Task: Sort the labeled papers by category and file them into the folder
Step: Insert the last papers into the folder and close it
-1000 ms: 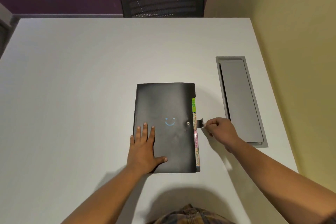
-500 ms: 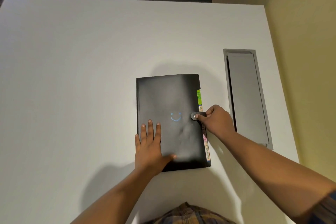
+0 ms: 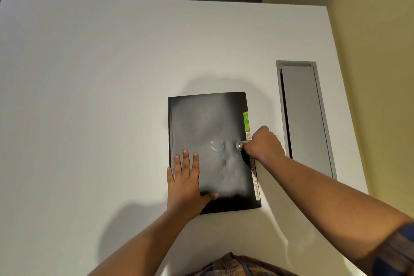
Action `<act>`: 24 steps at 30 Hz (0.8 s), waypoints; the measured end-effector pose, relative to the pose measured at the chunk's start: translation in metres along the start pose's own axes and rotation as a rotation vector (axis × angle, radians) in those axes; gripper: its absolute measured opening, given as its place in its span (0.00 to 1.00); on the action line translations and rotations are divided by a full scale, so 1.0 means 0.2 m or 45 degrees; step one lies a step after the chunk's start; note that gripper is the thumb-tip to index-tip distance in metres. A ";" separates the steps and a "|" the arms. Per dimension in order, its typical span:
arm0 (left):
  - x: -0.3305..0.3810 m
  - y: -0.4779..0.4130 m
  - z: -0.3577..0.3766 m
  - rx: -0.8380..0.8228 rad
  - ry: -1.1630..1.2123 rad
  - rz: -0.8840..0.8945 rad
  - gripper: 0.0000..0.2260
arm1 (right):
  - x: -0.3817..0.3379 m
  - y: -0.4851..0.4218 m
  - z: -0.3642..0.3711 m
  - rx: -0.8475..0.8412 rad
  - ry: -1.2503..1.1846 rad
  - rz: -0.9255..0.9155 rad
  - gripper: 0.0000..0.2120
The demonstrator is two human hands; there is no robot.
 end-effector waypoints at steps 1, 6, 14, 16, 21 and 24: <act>0.00 0.00 0.00 -0.006 0.005 -0.003 0.53 | 0.00 0.00 0.00 -0.016 -0.031 -0.021 0.29; -0.02 0.06 -0.04 0.059 -0.094 0.117 0.50 | 0.15 0.11 0.03 0.054 -0.284 -0.224 0.18; -0.20 0.32 0.02 0.164 -0.138 0.289 0.36 | 0.55 0.55 0.22 0.173 0.220 -0.794 0.30; -0.21 0.36 0.03 0.192 -0.118 0.291 0.30 | 0.61 0.61 0.27 0.140 0.351 -0.827 0.30; -0.20 0.38 0.05 0.181 -0.113 0.236 0.28 | 0.63 0.66 0.31 0.142 0.515 -0.937 0.35; -0.16 0.35 0.04 0.113 -0.141 0.215 0.29 | 0.62 0.64 0.34 0.162 0.656 -0.957 0.40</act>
Point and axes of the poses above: each hand's wrist, its own y-axis away from the middle knuckle, its own z-axis out of the palm, x = y × z, the point moved 2 cm from there along -y, towards the middle knuckle, and after that the axes turned 4 degrees about z, right-handed, at the moved point
